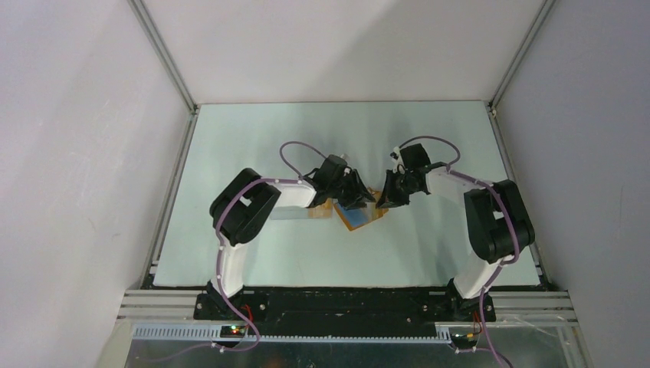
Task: Put the credit cards into the card holder
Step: Insert the credit card into the card holder.
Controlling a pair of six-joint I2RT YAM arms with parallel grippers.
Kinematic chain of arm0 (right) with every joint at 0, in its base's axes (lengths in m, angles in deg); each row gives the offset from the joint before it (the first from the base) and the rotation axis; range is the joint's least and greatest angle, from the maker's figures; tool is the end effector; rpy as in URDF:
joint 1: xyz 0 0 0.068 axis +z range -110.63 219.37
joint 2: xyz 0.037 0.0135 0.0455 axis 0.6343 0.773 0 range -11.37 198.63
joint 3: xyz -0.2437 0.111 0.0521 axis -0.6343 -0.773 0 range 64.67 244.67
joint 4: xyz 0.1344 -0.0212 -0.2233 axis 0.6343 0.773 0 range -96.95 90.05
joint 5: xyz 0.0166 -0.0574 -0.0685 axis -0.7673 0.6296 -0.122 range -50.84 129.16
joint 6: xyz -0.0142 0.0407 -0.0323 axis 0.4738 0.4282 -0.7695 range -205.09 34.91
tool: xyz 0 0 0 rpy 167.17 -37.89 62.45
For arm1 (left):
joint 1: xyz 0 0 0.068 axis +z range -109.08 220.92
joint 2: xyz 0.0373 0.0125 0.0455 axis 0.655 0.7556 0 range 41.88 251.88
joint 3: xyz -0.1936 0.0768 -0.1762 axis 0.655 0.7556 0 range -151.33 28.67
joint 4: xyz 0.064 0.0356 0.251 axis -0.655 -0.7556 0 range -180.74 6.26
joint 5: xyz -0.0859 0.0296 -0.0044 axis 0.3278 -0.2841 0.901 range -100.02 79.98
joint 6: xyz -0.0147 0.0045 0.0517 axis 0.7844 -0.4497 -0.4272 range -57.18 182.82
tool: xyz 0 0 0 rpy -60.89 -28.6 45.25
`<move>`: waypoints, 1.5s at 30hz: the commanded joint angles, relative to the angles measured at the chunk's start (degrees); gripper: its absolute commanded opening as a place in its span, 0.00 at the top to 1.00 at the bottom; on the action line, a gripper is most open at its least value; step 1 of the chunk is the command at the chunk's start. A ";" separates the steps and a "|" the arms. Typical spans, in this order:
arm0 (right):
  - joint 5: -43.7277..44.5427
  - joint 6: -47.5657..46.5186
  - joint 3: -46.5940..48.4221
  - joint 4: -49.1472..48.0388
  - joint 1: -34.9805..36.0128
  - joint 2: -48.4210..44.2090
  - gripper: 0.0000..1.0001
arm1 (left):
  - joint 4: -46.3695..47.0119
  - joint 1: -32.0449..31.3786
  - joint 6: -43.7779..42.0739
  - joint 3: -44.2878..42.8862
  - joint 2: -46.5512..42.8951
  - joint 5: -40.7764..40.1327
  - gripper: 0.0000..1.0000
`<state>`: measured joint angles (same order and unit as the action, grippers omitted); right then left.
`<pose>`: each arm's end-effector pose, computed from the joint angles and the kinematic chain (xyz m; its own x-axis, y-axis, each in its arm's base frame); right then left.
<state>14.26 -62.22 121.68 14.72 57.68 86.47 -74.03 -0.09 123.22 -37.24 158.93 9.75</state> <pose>0.3084 0.1180 0.1660 -0.9584 0.0542 -0.2802 -0.1053 0.8454 0.5237 0.3099 -0.2855 0.1243 -0.9499 -0.2583 -0.1758 -0.0346 0.6462 -0.7624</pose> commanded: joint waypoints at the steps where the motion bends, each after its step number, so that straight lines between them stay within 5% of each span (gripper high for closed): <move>1: 4.93 -1.40 1.25 -2.48 0.20 2.41 1.00 | -4.27 -1.13 -0.42 3.23 -1.30 -0.13 0.52; 10: 8.51 -3.49 1.29 2.12 -0.19 3.08 1.00 | -9.60 -3.27 -2.18 6.40 -3.04 -2.71 0.52; 18: 5.20 -3.83 1.33 8.54 -2.14 -7.37 1.00 | -20.99 -5.24 -4.46 0.87 1.35 -6.02 0.75; 30: -1.39 -4.17 1.61 12.06 -6.89 -18.84 1.00 | -29.33 -10.14 -9.16 -6.77 6.12 -4.87 0.97; 41: -2.50 -5.46 -1.17 12.43 -3.42 -19.81 1.00 | -29.43 -15.30 -3.78 -2.85 1.16 -3.68 0.99; 45: 3.50 -4.56 -4.48 11.09 -1.47 -17.83 1.00 | -29.41 -15.45 -2.71 -3.02 -0.14 -5.23 0.98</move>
<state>13.17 -66.92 119.93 26.76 54.49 68.18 -94.05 -13.93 119.94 -42.94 158.45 6.84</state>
